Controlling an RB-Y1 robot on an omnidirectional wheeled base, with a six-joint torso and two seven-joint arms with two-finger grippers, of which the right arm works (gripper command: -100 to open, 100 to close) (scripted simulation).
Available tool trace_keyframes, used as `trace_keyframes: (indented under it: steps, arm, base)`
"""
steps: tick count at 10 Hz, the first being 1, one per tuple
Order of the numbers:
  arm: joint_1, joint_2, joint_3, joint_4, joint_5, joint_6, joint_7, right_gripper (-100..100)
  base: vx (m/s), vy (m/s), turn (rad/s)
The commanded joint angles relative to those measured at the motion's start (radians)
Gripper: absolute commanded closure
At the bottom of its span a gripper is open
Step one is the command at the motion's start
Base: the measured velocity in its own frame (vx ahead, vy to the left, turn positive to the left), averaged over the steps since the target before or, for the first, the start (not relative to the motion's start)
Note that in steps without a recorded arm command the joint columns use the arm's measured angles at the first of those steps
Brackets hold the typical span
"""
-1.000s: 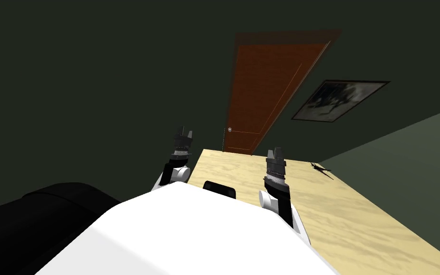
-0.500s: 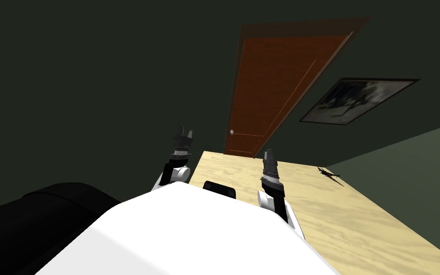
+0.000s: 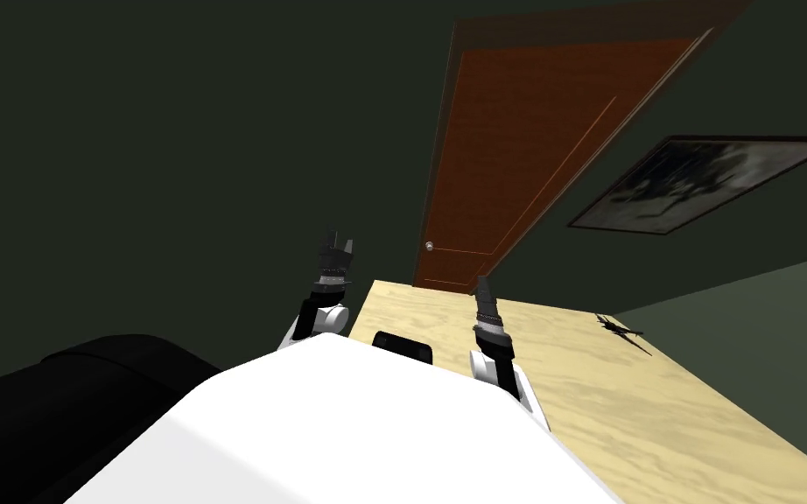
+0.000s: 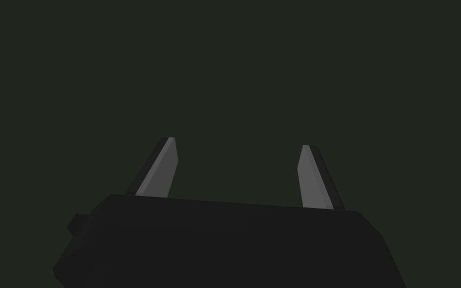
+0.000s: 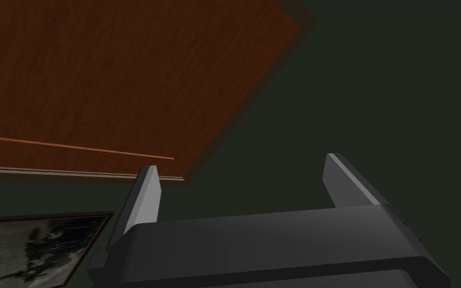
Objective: Pull the door open
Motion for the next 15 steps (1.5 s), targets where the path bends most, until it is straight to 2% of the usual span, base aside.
trace_keyframes:
  steps: [1,3,9,10,15]
  arm:
    - [-0.006,-0.006,0.003,0.036,0.014,-0.013,0.037,-100]
    - [-0.014,-0.011,0.009,0.077,0.032,-0.026,0.079,-100]
    - [-0.03,-0.019,0.019,0.161,0.066,-0.052,0.162,-100]
    - [-0.036,-0.021,0.022,0.19,0.078,-0.061,0.191,-100]
    - [-0.052,-0.026,0.032,0.276,0.113,-0.087,0.276,-100]
  base:
    - [0.157,0.087,0.027]
    - [0.13,0.068,0.022]
    - [0.114,0.044,0.014]
    - [0.148,0.057,0.017]
    - [0.13,0.055,0.009]
